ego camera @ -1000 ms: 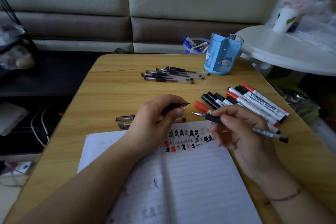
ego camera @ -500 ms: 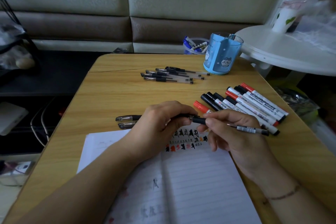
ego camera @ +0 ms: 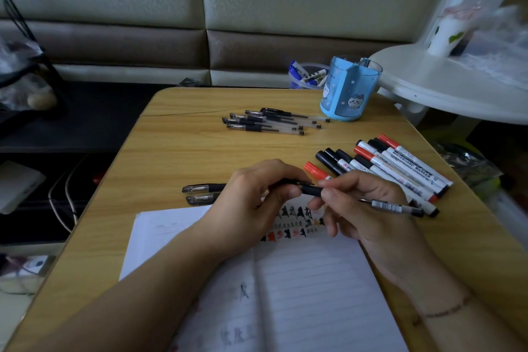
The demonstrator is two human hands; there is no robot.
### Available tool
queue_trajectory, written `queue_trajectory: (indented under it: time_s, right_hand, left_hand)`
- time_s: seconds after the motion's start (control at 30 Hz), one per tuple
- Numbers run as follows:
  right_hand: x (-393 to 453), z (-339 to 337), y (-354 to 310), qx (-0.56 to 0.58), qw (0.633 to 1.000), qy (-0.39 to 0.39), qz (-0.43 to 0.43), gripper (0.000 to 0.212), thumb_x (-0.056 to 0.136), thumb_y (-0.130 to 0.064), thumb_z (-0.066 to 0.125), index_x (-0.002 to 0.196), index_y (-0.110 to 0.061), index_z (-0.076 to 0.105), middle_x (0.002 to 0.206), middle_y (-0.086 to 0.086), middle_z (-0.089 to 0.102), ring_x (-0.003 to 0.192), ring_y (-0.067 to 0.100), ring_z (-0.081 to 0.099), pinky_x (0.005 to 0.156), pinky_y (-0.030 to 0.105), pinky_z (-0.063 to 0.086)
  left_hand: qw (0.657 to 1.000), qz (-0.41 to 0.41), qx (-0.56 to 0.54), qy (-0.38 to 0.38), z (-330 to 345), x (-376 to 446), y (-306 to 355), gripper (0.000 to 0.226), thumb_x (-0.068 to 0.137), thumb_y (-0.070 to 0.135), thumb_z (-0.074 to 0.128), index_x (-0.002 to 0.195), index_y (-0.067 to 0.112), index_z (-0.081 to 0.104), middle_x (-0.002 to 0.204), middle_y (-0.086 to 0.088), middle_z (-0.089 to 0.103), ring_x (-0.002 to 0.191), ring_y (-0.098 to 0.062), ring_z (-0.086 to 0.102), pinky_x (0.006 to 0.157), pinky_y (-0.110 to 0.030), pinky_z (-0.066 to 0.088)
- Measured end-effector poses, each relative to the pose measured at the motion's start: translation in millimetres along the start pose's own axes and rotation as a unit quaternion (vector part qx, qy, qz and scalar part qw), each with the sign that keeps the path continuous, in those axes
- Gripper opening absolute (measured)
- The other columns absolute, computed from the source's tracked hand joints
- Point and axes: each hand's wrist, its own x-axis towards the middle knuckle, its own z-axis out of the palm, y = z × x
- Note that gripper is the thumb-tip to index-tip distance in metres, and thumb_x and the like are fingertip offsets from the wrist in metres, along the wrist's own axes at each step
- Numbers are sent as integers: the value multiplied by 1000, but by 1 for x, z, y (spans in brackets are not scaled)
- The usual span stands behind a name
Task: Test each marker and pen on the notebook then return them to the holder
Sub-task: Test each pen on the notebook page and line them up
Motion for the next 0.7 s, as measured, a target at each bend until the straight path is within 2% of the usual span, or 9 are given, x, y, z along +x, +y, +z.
queue_trajectory:
  time_s: [0.1,0.13,0.2,0.27,0.33,0.43,0.5,0.6,0.7]
  right_hand:
    - [2,-10,-6,5,999,29,-23,39,67,-49,78,90,-19,74,83,12,72,56,17,60,43,16,42]
    - [3,-13,-8,-18,997,59,-36,36,67,-48,77,89,-20,74,82,9,72,58,16,61,44,16,43]
    - [4,-17,-9,-148,982,101,-67,18,73,-36,73,84,-22,73,80,0,72,63,11,64,49,15,47]
    - [6,-17,-6,-298,948,85,-72,10,77,-29,71,87,-31,71,85,-14,71,77,5,66,58,15,52]
    - [9,-15,-7,-389,917,61,-69,13,80,-34,68,91,-41,68,83,-20,68,87,-1,63,63,16,52]
    - [23,-10,-11,-448,887,84,-77,13,83,-33,67,93,-41,69,82,-27,63,86,-6,57,66,16,43]
    - [42,-5,-12,-451,883,105,-74,11,85,-30,69,94,-34,73,82,-27,63,84,-6,58,69,15,43]
    - [78,8,-3,-503,860,74,-37,11,86,-38,66,96,-37,71,97,-15,69,93,11,62,82,35,53]
    - [102,28,6,-532,846,36,15,6,83,-46,67,88,-43,68,113,-11,66,109,16,56,95,44,47]
  left_hand:
    - [997,-37,-13,61,-2,0,-3,14,95,12,56,104,15,66,93,8,65,86,-4,59,74,-15,44]
    - [996,-45,-12,82,-4,0,-4,14,95,13,56,104,14,66,93,7,65,86,-5,59,75,-15,43]
    - [993,-53,-6,103,-5,-1,-6,13,95,13,56,103,12,67,92,5,65,87,-8,59,75,-17,44]
    - [993,-53,12,108,-5,-1,-7,14,94,13,56,102,12,68,92,4,65,87,-12,58,76,-22,45]
    - [990,-58,48,118,-4,-1,-8,15,94,18,56,104,15,67,95,6,65,92,-12,57,79,-28,46]
    - [970,-79,133,188,-3,1,-8,29,95,32,54,122,24,58,118,10,58,112,-11,50,93,-39,44]
    - [962,-88,103,236,-4,1,-8,36,95,31,54,130,24,51,121,10,55,114,-9,48,95,-43,44]
    - [956,-101,45,271,-6,-1,-10,39,94,26,55,132,23,47,113,10,55,106,-10,52,93,-37,45]
    - [942,-126,-2,311,-9,0,-14,42,94,26,52,134,22,45,111,10,54,102,-17,54,90,-26,43]
